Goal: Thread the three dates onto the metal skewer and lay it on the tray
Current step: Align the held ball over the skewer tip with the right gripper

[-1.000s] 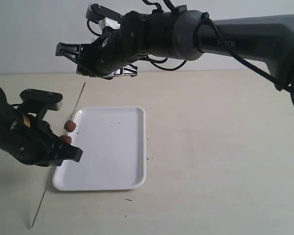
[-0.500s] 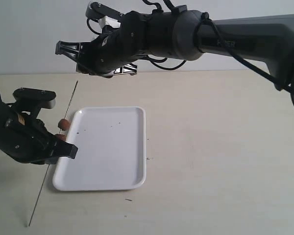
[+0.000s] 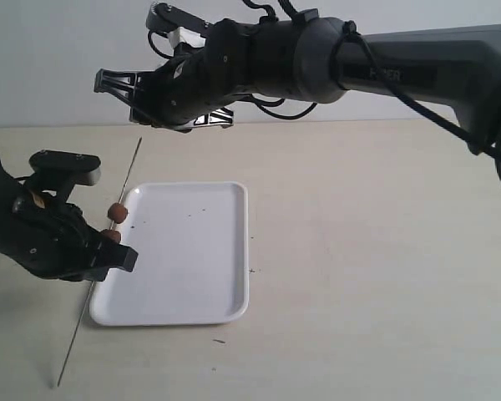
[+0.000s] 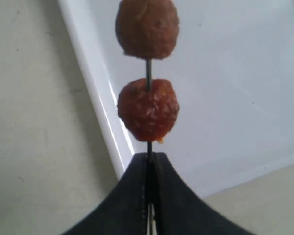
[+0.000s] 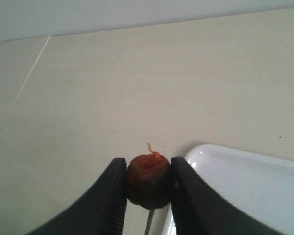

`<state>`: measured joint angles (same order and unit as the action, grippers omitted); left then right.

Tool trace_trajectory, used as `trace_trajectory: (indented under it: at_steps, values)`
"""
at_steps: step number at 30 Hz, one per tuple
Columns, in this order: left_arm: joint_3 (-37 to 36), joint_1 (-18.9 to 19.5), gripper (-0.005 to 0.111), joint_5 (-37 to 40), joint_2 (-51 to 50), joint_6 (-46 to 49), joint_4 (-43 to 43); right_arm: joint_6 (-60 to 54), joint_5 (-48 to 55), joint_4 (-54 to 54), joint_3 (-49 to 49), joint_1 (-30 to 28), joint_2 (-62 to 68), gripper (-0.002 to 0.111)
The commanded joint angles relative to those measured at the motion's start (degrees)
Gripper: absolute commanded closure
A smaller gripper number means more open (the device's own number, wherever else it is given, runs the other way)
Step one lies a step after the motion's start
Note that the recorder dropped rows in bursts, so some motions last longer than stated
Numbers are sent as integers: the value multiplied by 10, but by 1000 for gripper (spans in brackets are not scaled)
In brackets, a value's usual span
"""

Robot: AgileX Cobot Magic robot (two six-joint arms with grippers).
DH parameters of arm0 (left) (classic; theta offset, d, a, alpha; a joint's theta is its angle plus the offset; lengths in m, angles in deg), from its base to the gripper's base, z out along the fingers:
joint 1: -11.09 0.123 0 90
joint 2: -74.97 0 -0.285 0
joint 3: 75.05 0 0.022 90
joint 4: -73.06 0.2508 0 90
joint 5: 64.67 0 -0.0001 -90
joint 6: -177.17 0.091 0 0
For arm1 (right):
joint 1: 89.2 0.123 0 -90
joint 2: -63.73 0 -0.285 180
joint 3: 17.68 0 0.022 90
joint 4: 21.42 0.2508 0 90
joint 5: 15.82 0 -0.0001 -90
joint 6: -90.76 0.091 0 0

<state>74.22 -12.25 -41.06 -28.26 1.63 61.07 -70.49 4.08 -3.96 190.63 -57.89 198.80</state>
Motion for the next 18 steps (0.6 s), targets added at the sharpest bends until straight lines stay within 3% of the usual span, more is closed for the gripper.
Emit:
trace_trajectory:
  at_steps: [1,18]
  values:
    - [4,0,107,-16,7,7,-7,-7,-8,-5,0,0,-5,79]
    - [4,0,107,3,38,18,-23,-7,-18,-5,0,0,-5,79]
